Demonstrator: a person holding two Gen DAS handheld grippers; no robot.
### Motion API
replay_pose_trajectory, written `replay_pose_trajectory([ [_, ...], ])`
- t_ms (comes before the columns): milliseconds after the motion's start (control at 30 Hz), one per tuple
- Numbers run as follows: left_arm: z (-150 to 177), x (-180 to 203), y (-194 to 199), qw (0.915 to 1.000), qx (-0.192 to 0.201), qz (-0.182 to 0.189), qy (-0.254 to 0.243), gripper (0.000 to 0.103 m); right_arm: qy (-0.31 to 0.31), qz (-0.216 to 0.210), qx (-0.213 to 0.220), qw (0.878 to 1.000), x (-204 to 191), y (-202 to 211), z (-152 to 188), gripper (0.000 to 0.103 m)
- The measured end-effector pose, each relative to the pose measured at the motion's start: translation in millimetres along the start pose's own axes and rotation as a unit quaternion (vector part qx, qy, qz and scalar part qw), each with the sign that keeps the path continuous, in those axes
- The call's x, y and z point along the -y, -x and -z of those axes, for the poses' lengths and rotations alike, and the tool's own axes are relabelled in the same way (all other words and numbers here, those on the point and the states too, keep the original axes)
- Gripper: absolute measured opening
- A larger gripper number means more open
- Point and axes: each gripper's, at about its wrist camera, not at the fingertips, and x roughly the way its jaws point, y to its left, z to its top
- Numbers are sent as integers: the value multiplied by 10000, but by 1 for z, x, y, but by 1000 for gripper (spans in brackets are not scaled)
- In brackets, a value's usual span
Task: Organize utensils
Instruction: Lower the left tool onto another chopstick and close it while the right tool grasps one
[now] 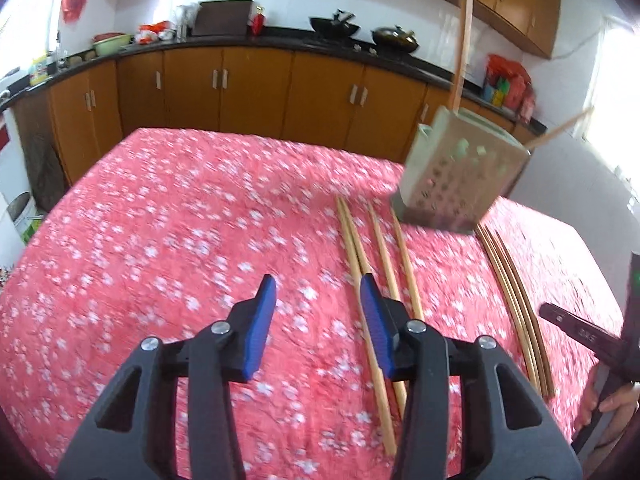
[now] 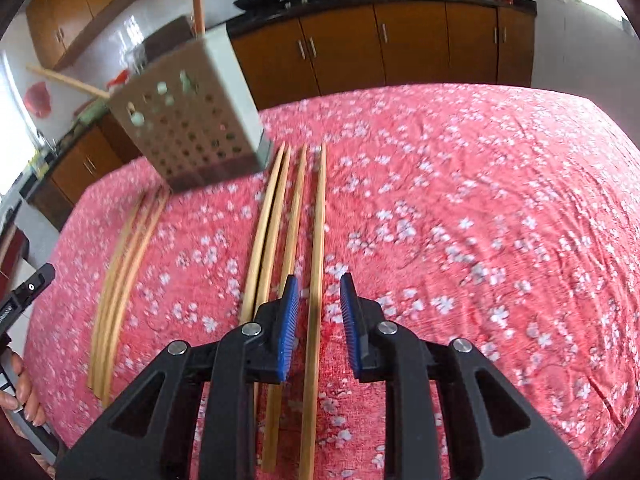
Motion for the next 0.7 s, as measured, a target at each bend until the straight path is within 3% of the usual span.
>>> replay_pose_trajectory([
  [133, 6, 16, -11, 9994, -221, 151, -197, 31, 160, 324, 9, 9993, 0, -4, 2, 8],
  [233, 10, 27, -22, 9982, -476, 199, -298, 18, -59, 519, 80, 9986, 15, -4, 0, 8],
  [567, 25, 46, -46, 9936, -888, -12, -693, 11, 21, 627, 130, 9979, 19, 1, 3, 8],
  [700, 23, 46, -50, 9937, -823, -192, -733, 9, 154, 657, 131, 9976, 15, 0, 4, 8],
])
